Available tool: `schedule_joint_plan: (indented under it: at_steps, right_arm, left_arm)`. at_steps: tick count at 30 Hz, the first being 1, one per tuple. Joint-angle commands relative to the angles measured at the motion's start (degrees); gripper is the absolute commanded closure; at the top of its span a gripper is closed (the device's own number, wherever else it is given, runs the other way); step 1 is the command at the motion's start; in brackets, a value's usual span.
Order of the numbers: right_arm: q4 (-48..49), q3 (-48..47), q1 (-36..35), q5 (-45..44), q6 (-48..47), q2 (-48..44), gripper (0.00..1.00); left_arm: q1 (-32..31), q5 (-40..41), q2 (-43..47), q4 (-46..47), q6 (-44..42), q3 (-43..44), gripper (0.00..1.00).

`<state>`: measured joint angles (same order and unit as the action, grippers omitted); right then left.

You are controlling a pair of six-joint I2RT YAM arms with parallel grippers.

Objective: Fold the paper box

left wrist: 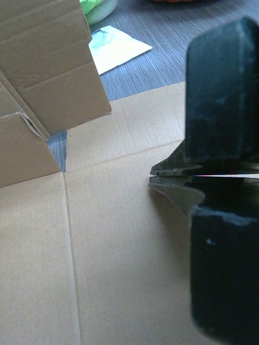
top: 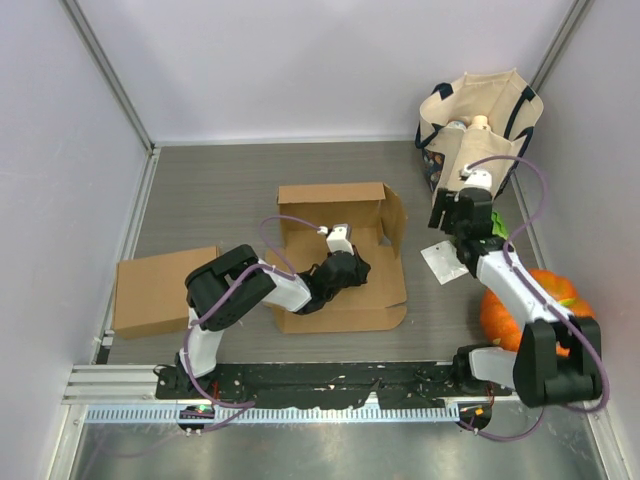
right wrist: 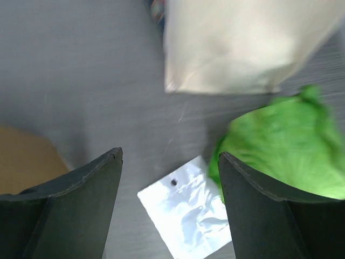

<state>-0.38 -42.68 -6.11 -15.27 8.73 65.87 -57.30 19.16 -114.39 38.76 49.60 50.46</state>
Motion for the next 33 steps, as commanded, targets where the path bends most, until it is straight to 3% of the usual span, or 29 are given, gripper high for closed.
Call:
schedule_joint_plan:
  at_steps: [1,4,11,15,22,33]
  right_arm:
    - [4.5,2.1,-0.3,16.7,-9.2,3.3,0.24]
    - [13.2,5.1,-1.5,25.9,-8.8,4.5,0.25]
    - [30.7,12.2,-3.9,34.5,-10.3,8.0,0.25]
    - [34.3,11.5,-7.9,31.4,-15.7,11.6,0.26]
    - [44.8,12.5,-11.3,28.7,-16.0,14.8,0.27]
    - [54.0,11.7,-15.7,26.7,-19.5,23.2,0.39]
  left_arm:
    - [0.3,-1.4,-1.9,-1.4,0.1,-0.7,1.0]
    - [0.3,-2.0,-2.8,-1.3,0.5,-0.3,1.0]
    - [0.5,-2.7,-2.2,-0.4,0.3,-0.8,1.0]
    - [0.5,-2.5,-1.6,-0.2,0.3,-1.3,1.0]
    - [0.6,-1.7,-0.9,0.0,-0.7,-2.1,1.0]
    - [0.7,-1.1,-0.6,0.7,-2.3,-3.3,1.0]
